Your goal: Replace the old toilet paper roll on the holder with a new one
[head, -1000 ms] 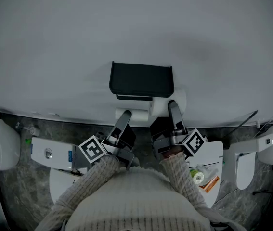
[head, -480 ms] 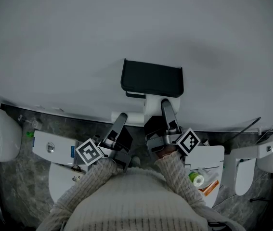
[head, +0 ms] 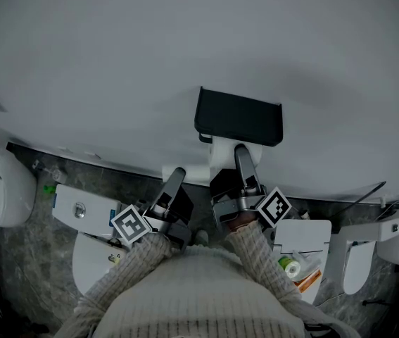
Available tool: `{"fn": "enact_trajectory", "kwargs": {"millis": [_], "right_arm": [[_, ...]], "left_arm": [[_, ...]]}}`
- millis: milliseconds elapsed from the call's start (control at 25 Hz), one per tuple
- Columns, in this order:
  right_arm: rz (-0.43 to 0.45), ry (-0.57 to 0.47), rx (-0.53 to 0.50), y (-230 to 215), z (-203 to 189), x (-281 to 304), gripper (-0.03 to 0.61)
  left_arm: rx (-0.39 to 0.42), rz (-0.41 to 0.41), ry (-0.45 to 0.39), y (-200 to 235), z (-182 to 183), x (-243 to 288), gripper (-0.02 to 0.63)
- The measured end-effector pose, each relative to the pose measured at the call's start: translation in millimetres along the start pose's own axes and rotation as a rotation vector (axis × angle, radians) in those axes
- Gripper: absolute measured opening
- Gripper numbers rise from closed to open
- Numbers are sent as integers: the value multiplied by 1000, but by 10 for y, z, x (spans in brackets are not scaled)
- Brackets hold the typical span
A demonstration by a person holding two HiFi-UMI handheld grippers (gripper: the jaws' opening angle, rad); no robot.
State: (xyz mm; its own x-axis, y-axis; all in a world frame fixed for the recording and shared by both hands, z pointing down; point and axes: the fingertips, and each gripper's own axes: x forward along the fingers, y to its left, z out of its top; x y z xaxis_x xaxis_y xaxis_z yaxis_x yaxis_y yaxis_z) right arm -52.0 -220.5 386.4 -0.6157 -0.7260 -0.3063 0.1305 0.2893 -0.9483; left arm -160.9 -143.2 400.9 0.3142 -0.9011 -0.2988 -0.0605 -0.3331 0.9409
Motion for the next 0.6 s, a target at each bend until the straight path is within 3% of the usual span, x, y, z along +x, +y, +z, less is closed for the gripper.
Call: {"fn": "enact_trajectory", "kwargs": {"millis": [600], "right_arm": [[13, 3, 18, 10, -38, 4, 457]], "left_arm": [[-2, 11, -9, -23, -29, -93, 175]]}}
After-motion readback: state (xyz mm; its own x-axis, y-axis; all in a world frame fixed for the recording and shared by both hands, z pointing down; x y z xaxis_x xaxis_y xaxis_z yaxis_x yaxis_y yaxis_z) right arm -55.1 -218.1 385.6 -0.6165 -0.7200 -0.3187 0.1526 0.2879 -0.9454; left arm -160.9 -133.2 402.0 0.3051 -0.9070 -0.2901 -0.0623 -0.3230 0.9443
